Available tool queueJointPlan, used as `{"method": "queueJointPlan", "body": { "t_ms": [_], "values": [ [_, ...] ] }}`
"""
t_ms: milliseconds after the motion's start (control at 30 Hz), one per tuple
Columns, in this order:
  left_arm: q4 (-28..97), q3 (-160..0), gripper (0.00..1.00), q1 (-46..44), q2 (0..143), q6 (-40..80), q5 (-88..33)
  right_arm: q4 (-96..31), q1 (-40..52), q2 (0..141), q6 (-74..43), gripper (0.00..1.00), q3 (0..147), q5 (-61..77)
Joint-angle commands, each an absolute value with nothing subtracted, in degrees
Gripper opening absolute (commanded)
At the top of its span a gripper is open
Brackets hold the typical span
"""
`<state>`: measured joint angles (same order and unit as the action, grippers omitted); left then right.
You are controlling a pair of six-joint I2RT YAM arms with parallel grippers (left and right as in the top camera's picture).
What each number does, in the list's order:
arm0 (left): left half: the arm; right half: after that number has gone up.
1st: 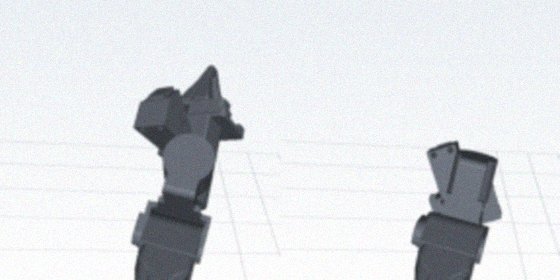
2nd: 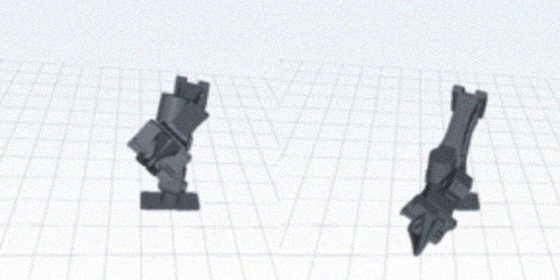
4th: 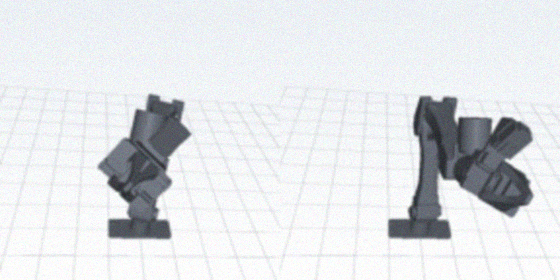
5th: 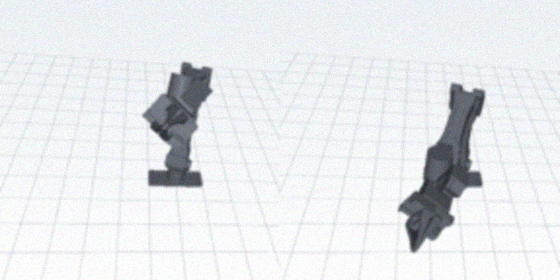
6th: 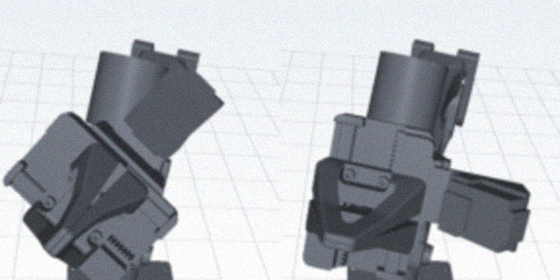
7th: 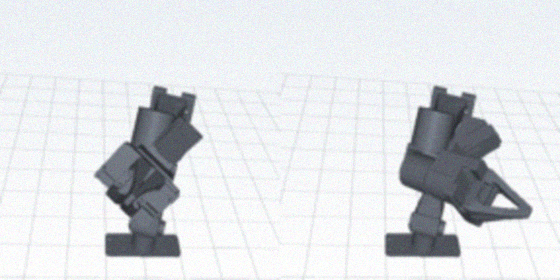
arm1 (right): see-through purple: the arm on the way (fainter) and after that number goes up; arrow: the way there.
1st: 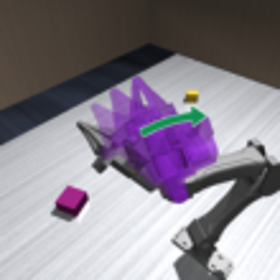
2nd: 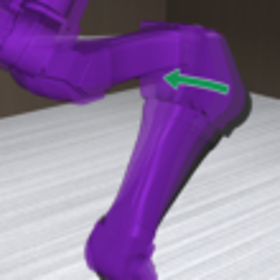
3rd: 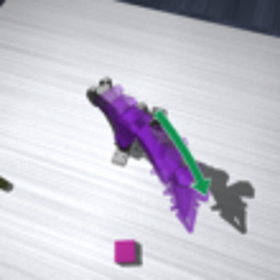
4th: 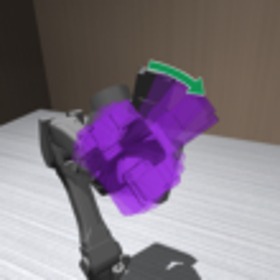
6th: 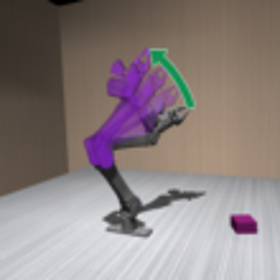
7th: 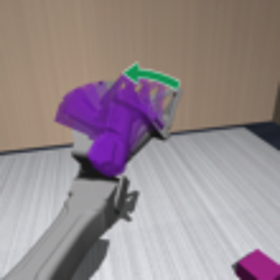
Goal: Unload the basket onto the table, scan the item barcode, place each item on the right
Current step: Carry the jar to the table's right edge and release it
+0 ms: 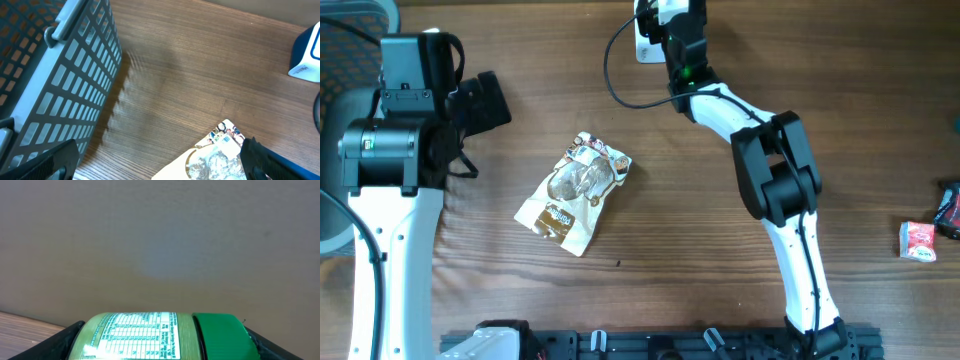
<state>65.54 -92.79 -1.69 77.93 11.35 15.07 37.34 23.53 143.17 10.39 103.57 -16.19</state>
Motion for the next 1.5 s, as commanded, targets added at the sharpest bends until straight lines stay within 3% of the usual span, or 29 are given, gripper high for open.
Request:
{"method": "queueJointPlan", "body": {
  "t_ms": [0, 400, 700, 933, 1267, 1467],
  "values": [
    [65.39, -92.68, 1.0, -1.32, 77.03, 10.7, 14.79, 35.83, 25.58, 138.3, 16.99, 0.9, 105.69, -21.54],
    [65.39, -92.68, 1.0, -1.32, 77.03, 10.7, 14.79, 8.86, 25.5, 124.4, 13.67, 0.91, 105.69, -33.95],
    [65.39, -92.68, 1.0, -1.32, 77.03, 10.7, 14.79, -23.24, 19.18, 121.03, -3.18, 0.89, 105.65, -38.15],
    [65.39, -92.68, 1.0, -1.32, 77.03, 10.7, 14.79, -45.67, 7.16, 121.19, -18.96, 0.86, 105.25, -37.21],
    [65.39, -92.68, 1.0, -1.32, 77.03, 10.7, 14.79, -43.7, -13.32, 121.51, -19.64, 0.85, 97.01, -36.97],
    [65.39, -92.68, 1.0, -1.32, 77.03, 10.7, 14.79, -41.36, -24.36, 121.54, -19.68, 0.89, 92.97, -27.66]
  ]
}}
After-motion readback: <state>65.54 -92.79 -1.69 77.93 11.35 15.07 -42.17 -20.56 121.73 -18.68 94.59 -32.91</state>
